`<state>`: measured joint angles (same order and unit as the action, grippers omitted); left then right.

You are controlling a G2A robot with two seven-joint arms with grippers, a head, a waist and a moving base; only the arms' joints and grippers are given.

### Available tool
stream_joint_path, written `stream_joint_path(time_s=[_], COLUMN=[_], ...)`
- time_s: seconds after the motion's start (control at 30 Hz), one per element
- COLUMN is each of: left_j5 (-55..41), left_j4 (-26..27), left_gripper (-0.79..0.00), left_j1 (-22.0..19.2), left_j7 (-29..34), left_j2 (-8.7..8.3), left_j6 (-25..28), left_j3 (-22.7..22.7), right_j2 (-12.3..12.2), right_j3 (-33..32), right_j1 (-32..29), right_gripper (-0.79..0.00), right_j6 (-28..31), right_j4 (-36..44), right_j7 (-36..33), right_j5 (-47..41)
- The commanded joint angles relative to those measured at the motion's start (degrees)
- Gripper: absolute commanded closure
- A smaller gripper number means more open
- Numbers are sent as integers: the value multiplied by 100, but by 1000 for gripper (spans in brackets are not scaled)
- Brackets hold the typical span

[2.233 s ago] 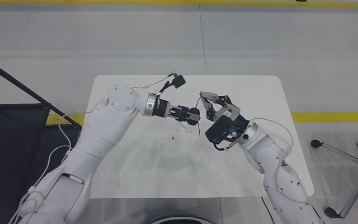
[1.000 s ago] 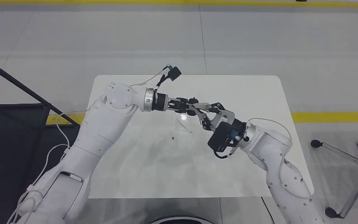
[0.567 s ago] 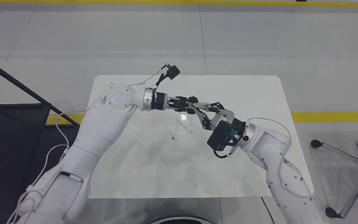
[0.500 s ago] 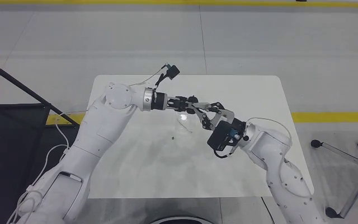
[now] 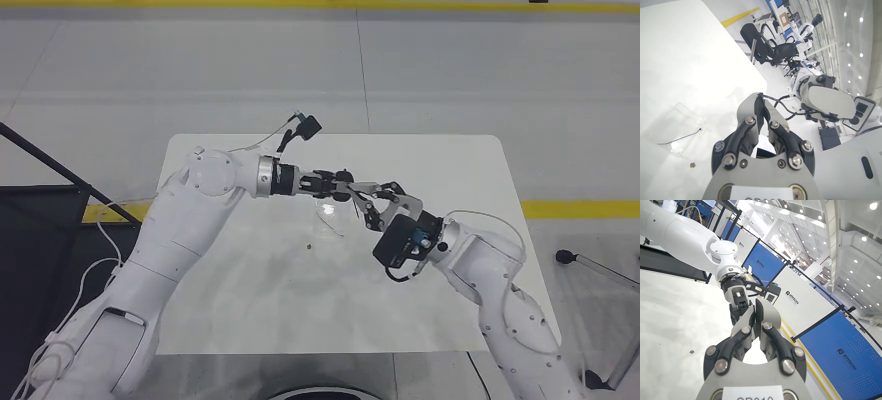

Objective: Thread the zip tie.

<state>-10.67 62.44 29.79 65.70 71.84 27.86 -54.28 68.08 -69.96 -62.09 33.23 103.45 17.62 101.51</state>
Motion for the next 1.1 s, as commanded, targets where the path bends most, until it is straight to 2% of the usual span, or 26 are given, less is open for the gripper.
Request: stream_joint_path(time_s=[0.0, 0.3, 0.57, 1.07], left_j5=[210, 817, 1190, 1326], left_j4=[118, 526, 797, 1105], left_gripper=[0, 0, 0, 0], left_j1=[39, 197, 308, 424], left_j7=[-95, -446, -498, -464], left_j2=[-10, -62, -116, -173], left_j6=[26, 39, 60, -12], left_j3=[22, 20, 6, 14], right_j2=[-3, -20, -24, -21], right_j3=[-12, -38, -66, -1], right_j1=[-13, -61, -129, -156], right_gripper=[0, 0, 0, 0], right_j6=[-70, -204, -537, -910], right_j4=[11, 61, 136, 184], right_j7=[-31, -116, -205, -455], right_j5=[-3, -5, 57, 293])
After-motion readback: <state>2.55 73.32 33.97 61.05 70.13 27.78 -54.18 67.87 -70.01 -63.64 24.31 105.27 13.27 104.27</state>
